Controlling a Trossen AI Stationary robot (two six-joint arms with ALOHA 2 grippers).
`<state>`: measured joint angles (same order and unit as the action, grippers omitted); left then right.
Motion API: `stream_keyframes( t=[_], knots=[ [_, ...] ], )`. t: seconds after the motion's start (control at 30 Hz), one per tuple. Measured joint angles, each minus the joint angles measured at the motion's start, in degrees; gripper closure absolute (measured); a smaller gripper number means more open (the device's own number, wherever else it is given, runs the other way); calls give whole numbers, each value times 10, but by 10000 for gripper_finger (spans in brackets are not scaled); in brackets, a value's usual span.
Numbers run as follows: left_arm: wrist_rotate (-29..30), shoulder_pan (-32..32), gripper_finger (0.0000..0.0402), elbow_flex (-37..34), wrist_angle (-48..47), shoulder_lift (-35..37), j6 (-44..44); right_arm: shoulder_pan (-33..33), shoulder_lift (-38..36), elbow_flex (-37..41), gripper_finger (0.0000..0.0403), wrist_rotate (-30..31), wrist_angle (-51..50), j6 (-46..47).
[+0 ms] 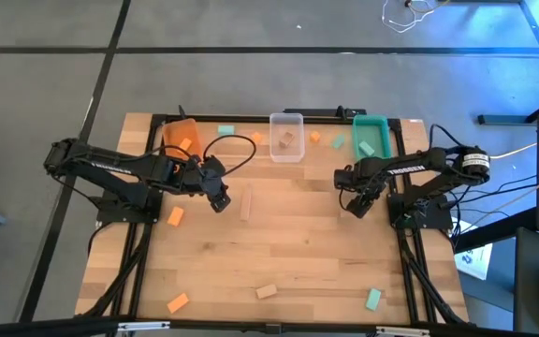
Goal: Sort & place blocks by color
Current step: Put the brown block into the transparent bin
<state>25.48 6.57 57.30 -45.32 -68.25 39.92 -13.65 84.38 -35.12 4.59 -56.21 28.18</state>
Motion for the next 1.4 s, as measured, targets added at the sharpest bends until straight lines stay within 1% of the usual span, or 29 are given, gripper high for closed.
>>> stream_keyframes(
  t=[0.07, 0.13, 0.2, 0.3, 0.33, 0.47, 0.53, 0.6, 0.67, 0.8, 0.93, 1.07, 1.23, 1.4],
  knots=[
    [0, 0, 231, 0, 0, 0, 0, -4, 1, -4, 196, -3, -2, 8],
    [1, 0, 231, 0, 0, 0, 0, -6, 1, -6, 217, -4, 1, 13],
    [4, 0, 231, 0, 0, 0, 0, -7, 2, -7, 253, -6, 8, 13],
    [5, 0, 231, 0, 0, 0, 0, -7, 1, -8, 325, -10, 14, 14],
    [6, 0, 231, 0, 0, 0, 0, -7, 1, -9, 339, -12, 15, 12],
    [9, 0, 231, 0, 0, 0, 0, -7, 3, -21, 335, -13, 21, 5],
    [9, 0, 231, 0, 0, 0, 0, -7, 3, -45, 335, -9, 36, 3],
    [10, 0, 231, 0, 0, 0, 0, -7, 3, -72, 335, -9, 27, 0],
    [14, 0, 231, 0, 0, 0, 0, -7, 3, -108, 335, -1, 26, -13],
    [28, 0, 231, 0, 0, 0, 0, -12, 3, -193, 335, 39, 25, -39],
    [29, 0, 231, 0, 0, 0, 0, -26, 3, -283, 335, 43, 43, -68],
    [29, 0, 231, 0, 0, 0, 0, -46, 8, -357, 335, 63, 79, -94],
    [29, 0, 231, 0, 0, 0, 0, -75, 51, -426, 335, 59, 110, -128],
    [29, 0, 231, 0, 0, 0, 0, -96, 120, -461, 335, 40, 133, -167]
  ],
)
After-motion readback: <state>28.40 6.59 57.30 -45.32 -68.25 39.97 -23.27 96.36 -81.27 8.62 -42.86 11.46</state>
